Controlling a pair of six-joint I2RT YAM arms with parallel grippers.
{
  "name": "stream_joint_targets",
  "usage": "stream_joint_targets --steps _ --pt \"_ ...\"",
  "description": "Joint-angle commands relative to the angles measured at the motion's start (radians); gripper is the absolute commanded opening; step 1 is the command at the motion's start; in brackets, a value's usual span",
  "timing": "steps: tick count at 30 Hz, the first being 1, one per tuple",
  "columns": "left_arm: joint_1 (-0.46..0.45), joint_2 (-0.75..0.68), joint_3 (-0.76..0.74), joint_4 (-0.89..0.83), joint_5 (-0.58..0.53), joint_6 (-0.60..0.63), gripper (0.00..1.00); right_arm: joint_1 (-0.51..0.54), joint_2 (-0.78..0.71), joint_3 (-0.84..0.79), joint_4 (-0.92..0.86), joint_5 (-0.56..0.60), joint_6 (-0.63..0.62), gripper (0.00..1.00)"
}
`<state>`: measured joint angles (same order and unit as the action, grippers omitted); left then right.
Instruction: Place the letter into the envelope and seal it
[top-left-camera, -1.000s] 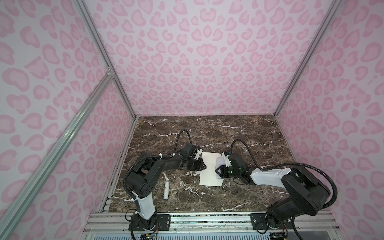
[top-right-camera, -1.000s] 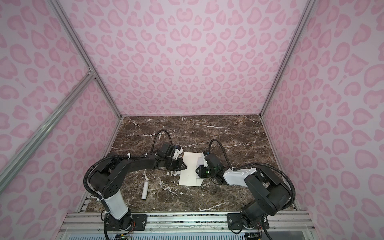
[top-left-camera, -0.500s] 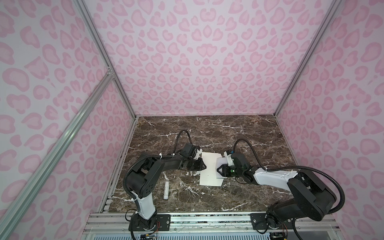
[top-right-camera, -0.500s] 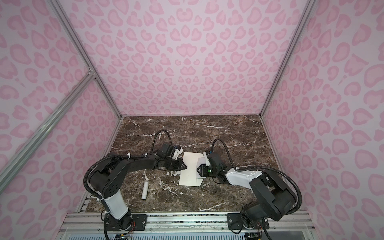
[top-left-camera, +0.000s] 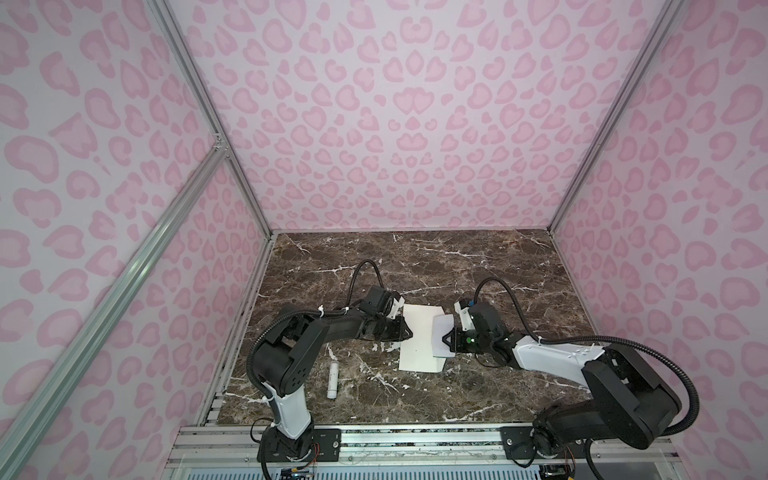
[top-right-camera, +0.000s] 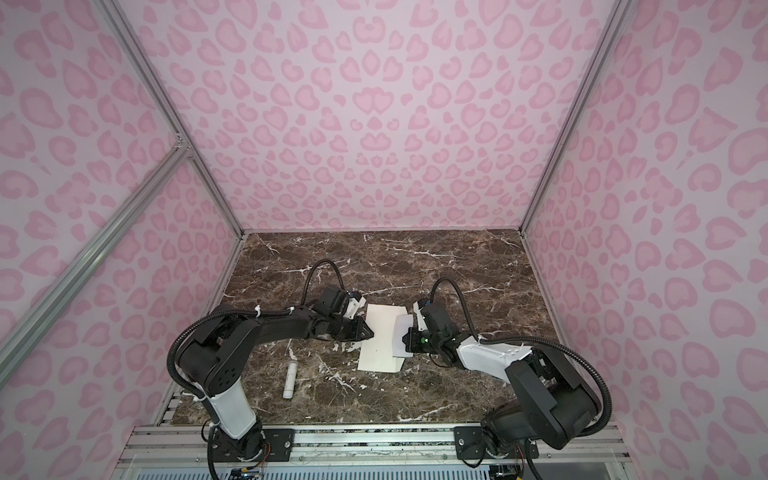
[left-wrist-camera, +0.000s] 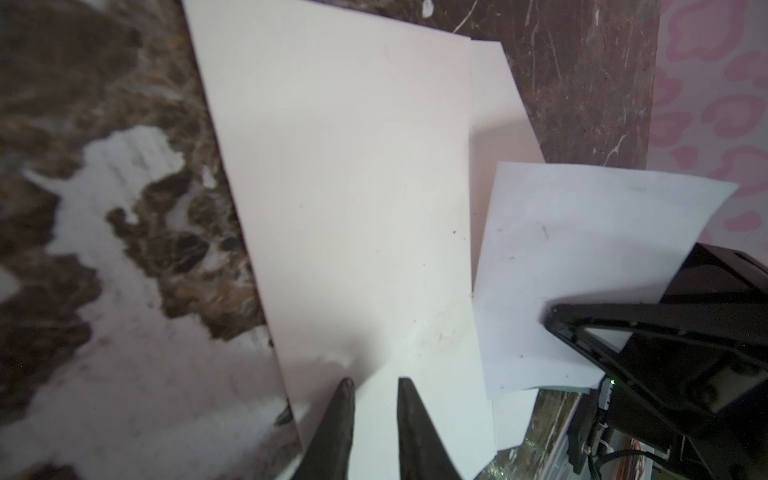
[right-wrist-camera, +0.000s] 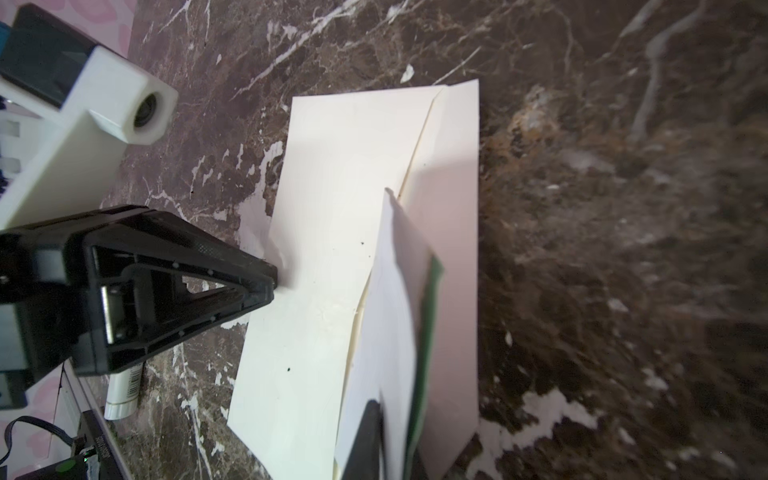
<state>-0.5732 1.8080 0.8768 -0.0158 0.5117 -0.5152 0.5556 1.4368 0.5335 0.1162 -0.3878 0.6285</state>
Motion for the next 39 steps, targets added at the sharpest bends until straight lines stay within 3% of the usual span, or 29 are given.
stream_joint_targets --steps 1,12,39 --pt "0.004 0.017 -0.013 -0.155 -0.127 0.015 0.24 -0.001 0.01 0.011 -0.034 -0.006 0.012 0.05" --pt "0.005 0.016 -0.012 -0.162 -0.133 0.021 0.24 -0.016 0.048 0.037 -0.113 -0.034 0.06 0.03" --pt "0.007 0.019 -0.012 -0.158 -0.127 0.03 0.25 -0.016 0.116 0.082 -0.09 -0.065 0.075 0.04"
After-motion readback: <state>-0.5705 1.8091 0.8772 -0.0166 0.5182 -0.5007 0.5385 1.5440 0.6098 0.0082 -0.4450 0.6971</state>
